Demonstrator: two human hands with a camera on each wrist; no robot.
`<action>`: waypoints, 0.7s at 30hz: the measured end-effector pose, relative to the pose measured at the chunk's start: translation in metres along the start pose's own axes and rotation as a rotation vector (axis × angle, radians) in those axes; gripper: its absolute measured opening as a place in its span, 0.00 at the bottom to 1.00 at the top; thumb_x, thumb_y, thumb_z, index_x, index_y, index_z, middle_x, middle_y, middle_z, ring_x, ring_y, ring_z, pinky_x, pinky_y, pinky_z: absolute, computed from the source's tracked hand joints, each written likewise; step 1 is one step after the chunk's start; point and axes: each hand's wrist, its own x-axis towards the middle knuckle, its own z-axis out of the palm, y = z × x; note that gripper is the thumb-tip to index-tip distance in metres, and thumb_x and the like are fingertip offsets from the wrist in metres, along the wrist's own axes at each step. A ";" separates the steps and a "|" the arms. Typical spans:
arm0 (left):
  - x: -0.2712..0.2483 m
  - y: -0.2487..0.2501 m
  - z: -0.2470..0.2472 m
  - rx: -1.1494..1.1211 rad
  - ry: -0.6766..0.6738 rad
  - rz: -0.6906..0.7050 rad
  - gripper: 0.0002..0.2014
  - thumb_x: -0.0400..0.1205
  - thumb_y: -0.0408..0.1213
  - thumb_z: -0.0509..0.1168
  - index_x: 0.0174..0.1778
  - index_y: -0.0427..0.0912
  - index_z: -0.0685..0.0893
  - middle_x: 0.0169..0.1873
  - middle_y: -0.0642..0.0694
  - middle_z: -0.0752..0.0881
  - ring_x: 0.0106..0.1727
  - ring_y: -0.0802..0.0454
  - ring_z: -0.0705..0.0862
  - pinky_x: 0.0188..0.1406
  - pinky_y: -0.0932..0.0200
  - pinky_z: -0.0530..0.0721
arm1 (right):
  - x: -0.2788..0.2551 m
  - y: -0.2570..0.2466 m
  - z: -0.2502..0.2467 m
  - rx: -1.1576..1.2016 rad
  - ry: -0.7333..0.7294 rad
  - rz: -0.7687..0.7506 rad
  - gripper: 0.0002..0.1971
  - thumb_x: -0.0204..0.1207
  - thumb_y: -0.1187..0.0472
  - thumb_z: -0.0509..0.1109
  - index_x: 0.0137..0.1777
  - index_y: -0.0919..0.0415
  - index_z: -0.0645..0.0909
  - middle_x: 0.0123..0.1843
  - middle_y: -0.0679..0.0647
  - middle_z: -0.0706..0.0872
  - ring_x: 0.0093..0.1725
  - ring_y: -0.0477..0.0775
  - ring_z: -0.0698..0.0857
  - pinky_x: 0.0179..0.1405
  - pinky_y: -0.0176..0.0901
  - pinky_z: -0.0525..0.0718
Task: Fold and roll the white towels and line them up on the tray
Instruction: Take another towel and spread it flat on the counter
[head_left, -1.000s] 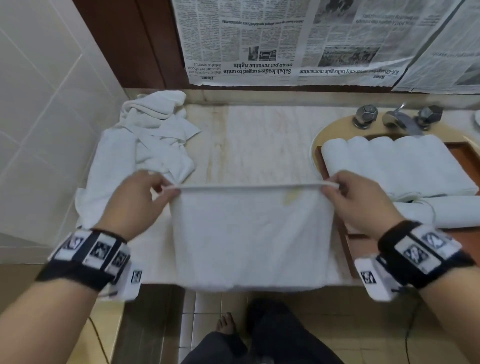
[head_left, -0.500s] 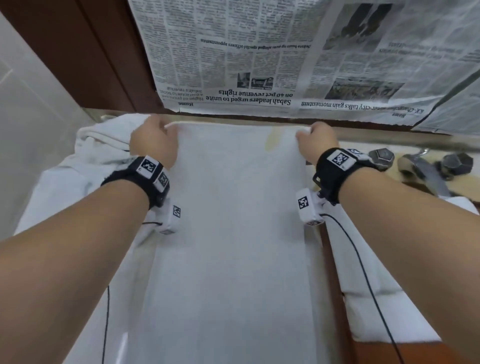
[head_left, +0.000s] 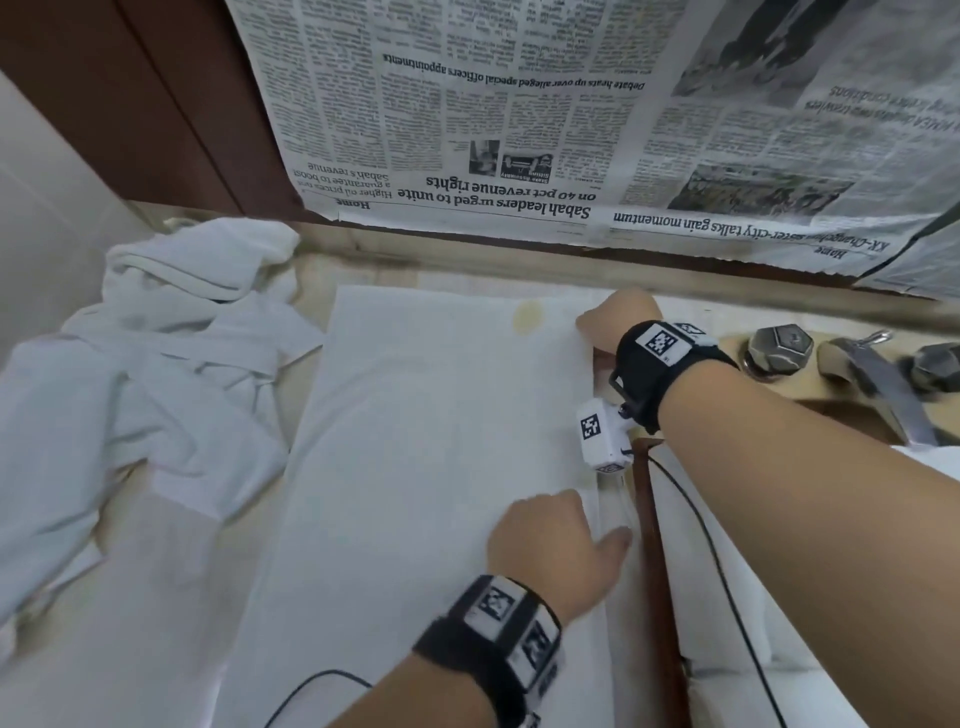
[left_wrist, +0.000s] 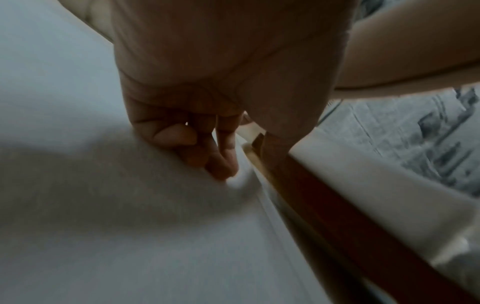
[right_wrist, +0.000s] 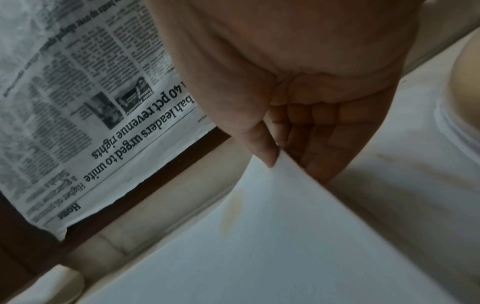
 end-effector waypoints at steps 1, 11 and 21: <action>-0.001 0.003 0.006 0.026 0.013 0.002 0.26 0.80 0.69 0.59 0.53 0.49 0.81 0.48 0.50 0.86 0.53 0.46 0.83 0.49 0.51 0.83 | 0.001 0.001 -0.002 0.011 0.011 -0.001 0.13 0.81 0.59 0.64 0.35 0.63 0.77 0.35 0.58 0.83 0.34 0.59 0.82 0.32 0.42 0.79; -0.022 -0.010 -0.015 -0.630 -0.177 0.021 0.13 0.87 0.55 0.62 0.45 0.49 0.76 0.37 0.47 0.83 0.39 0.47 0.83 0.49 0.46 0.85 | -0.017 0.002 -0.026 0.073 0.198 -0.013 0.10 0.79 0.61 0.70 0.39 0.66 0.79 0.32 0.57 0.81 0.33 0.57 0.83 0.23 0.40 0.71; -0.073 -0.121 -0.093 -0.981 0.414 -0.195 0.12 0.90 0.50 0.61 0.51 0.44 0.74 0.28 0.49 0.74 0.25 0.56 0.73 0.24 0.67 0.72 | -0.059 -0.148 0.038 0.409 0.172 -0.356 0.10 0.77 0.55 0.70 0.44 0.61 0.88 0.35 0.55 0.91 0.35 0.56 0.90 0.37 0.49 0.90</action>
